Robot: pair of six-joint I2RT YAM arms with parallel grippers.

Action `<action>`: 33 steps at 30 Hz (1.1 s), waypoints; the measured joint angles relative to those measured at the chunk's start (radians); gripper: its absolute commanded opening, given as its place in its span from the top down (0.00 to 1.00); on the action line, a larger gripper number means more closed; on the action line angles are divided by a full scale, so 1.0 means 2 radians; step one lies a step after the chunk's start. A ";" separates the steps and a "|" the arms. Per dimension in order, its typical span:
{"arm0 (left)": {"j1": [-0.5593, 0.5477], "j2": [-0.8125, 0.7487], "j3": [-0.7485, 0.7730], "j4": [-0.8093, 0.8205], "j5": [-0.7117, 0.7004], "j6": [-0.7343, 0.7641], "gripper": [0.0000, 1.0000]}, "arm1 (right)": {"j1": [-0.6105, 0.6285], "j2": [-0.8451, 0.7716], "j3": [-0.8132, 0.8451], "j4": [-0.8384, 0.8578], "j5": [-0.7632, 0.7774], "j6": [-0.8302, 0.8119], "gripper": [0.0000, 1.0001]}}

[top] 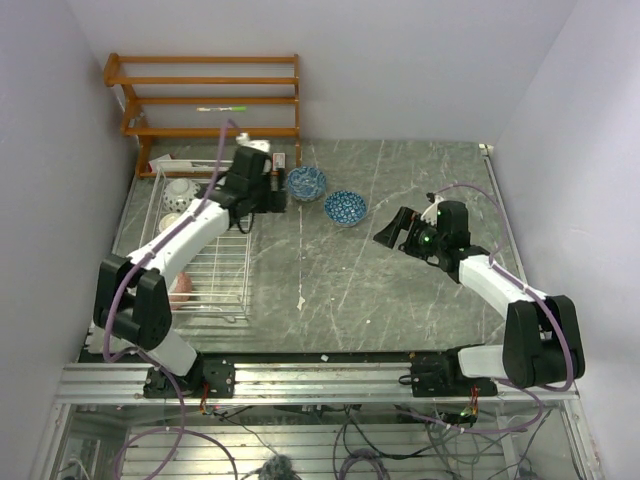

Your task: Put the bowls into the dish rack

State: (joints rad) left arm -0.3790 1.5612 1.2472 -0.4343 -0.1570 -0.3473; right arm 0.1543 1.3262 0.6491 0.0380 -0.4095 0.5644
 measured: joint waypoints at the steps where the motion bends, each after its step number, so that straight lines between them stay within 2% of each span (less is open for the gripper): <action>1: -0.024 0.001 0.009 0.004 -0.002 0.005 0.05 | -0.001 -0.003 0.000 -0.002 0.003 0.002 0.00; 4: -0.089 0.014 0.046 0.025 -0.003 0.027 0.05 | -0.006 -0.015 0.000 -0.007 0.011 0.006 0.00; 7: -0.119 0.046 0.081 0.057 0.001 0.047 0.06 | -0.009 -0.043 0.003 -0.027 0.028 0.010 0.00; 10: -0.123 0.096 0.112 0.081 0.002 0.068 0.08 | -0.010 -0.072 0.015 -0.053 0.054 0.009 0.00; 14: -0.125 0.202 0.185 0.088 -0.004 0.099 0.11 | -0.013 -0.107 0.040 -0.076 0.084 0.007 0.00; 18: -0.126 0.304 0.284 0.068 -0.017 0.111 0.12 | -0.015 -0.113 0.050 -0.086 0.097 0.005 0.00; 22: -0.126 0.372 0.366 0.055 -0.040 0.112 0.19 | -0.017 -0.097 0.050 -0.097 0.101 0.001 0.00; 25: -0.126 0.384 0.377 0.053 -0.059 0.110 0.23 | -0.018 -0.085 0.050 -0.100 0.102 -0.001 0.00; 31: -0.126 0.396 0.386 0.055 -0.094 0.102 0.24 | -0.019 -0.065 0.047 -0.098 0.098 -0.002 0.00; 33: -0.126 0.406 0.393 0.055 -0.099 0.100 0.32 | -0.020 -0.058 0.046 -0.096 0.095 -0.002 0.00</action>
State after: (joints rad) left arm -0.6308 2.3737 2.0327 -0.3241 -0.3550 -0.1482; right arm 0.1139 1.2110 0.7403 -0.1547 -0.2188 0.5598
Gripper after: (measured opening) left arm 0.758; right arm 0.999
